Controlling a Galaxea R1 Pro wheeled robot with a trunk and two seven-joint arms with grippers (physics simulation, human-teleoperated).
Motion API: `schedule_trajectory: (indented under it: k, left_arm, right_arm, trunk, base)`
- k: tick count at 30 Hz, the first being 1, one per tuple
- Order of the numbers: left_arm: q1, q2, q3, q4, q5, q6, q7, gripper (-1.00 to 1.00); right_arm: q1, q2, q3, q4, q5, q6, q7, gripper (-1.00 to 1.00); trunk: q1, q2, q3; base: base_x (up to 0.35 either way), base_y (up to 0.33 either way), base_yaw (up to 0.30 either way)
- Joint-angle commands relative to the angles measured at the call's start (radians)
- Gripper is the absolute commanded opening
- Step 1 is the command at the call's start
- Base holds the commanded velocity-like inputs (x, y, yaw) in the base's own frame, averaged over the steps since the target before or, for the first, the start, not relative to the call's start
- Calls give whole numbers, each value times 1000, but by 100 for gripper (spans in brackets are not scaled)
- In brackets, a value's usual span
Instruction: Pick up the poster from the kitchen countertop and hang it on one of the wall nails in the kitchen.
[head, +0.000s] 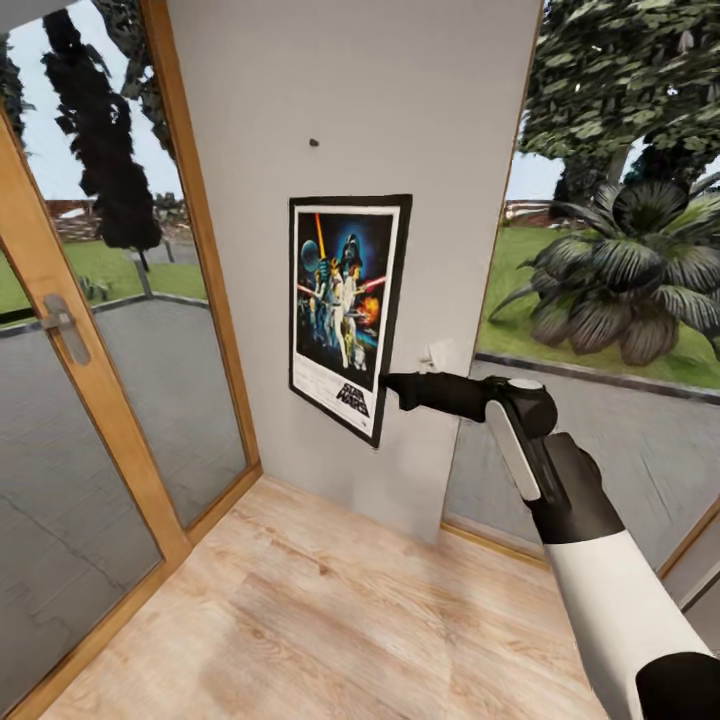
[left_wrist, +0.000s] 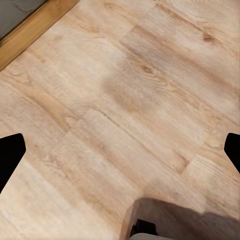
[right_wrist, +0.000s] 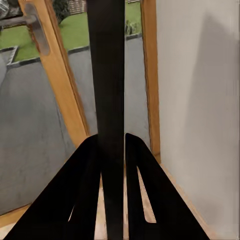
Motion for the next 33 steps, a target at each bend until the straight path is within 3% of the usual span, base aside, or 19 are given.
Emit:
schedule_trajectory:
  k: [1,3,4,6,14,22,33]
  left_arm:
    - [0,-1,4,-1,0,-1,-8,100]
    - [0,-1,4,-1,0,-1,-8,100]
    - [0,-1,4,-1,0,-1,-8,100]
    - [-1,-1,4,-1,0,-5,-8,100]
    - [0,-1,4,-1,0,-14,-8,100]
    - [0,5,4,-1,0,-15,-9,100]
    - [0,7,4,-2,0,-15,-10,100]
  right_arm:
    - [-55,12,1,34,-4,45,2,-100]
    - [-116,30,1,76,-4,77,2,-100]
    - [-223,46,1,179,-4,102,3,-100]
    - [-259,49,1,224,-5,107,3,-100]
    - [-318,75,1,293,-5,108,15,-100]
    - [-460,108,1,409,-6,107,186,-100]
    - [-515,115,1,445,-6,105,271,-100]
  trunk:
    - [1,-2,-2]
    - [1,-2,-2]
    - [1,-2,-2]
    - [1,-2,-2]
    - [1,-2,-2]
    - [1,-2,-2]
    - [1,-2,-2]
  base:
    - [235,0,0]
    - [252,0,0]
    - [68,0,0]
    - [92,0,0]
    - [217,0,0]
    - [35,0,0]
    - [24,0,0]
